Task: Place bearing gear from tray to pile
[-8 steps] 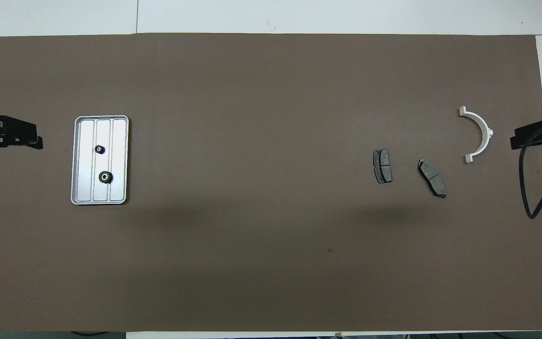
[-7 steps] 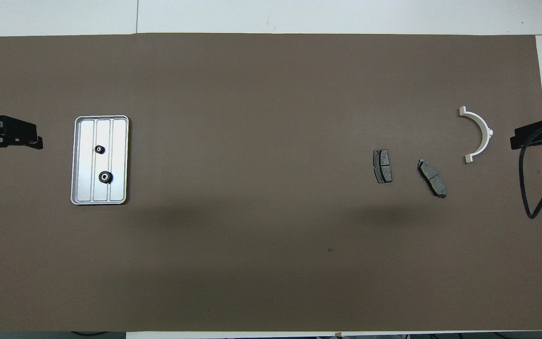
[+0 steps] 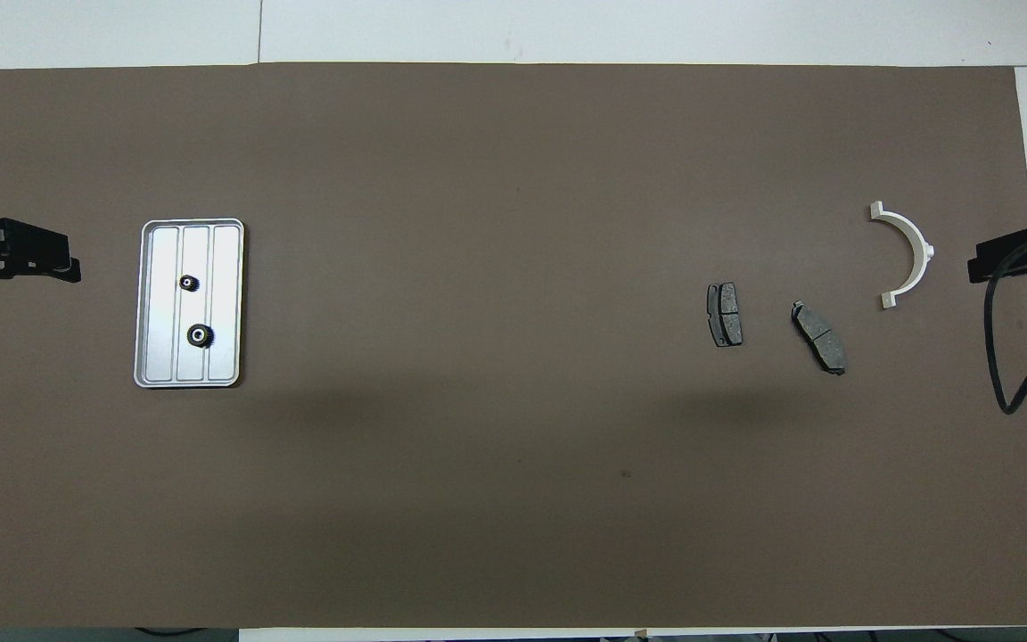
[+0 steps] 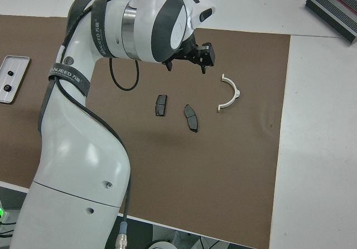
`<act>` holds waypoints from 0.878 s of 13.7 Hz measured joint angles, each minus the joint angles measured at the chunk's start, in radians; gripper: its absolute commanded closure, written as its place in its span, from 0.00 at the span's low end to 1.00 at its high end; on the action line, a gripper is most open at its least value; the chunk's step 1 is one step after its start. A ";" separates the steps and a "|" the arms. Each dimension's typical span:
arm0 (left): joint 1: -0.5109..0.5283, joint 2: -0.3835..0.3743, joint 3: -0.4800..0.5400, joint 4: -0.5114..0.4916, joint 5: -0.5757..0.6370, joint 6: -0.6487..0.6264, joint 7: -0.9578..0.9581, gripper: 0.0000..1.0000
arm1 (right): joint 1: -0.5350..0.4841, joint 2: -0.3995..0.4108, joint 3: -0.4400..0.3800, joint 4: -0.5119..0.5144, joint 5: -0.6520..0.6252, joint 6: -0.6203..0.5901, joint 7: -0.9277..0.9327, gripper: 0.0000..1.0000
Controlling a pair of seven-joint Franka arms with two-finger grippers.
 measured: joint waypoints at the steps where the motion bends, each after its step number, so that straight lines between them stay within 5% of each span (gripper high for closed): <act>1: 0.000 0.000 -0.001 0.000 0.000 0.000 0.000 0.00 | 0.000 0.000 0.000 0.000 0.000 0.000 0.000 0.00; 6: 0.000 -0.002 -0.002 -0.020 0.000 0.006 -0.003 0.00 | 0.000 0.000 -0.001 0.000 0.000 0.000 0.000 0.00; 12: -0.021 -0.006 -0.008 -0.199 0.001 0.146 -0.004 0.00 | 0.000 0.000 -0.007 0.000 0.000 0.000 0.000 0.00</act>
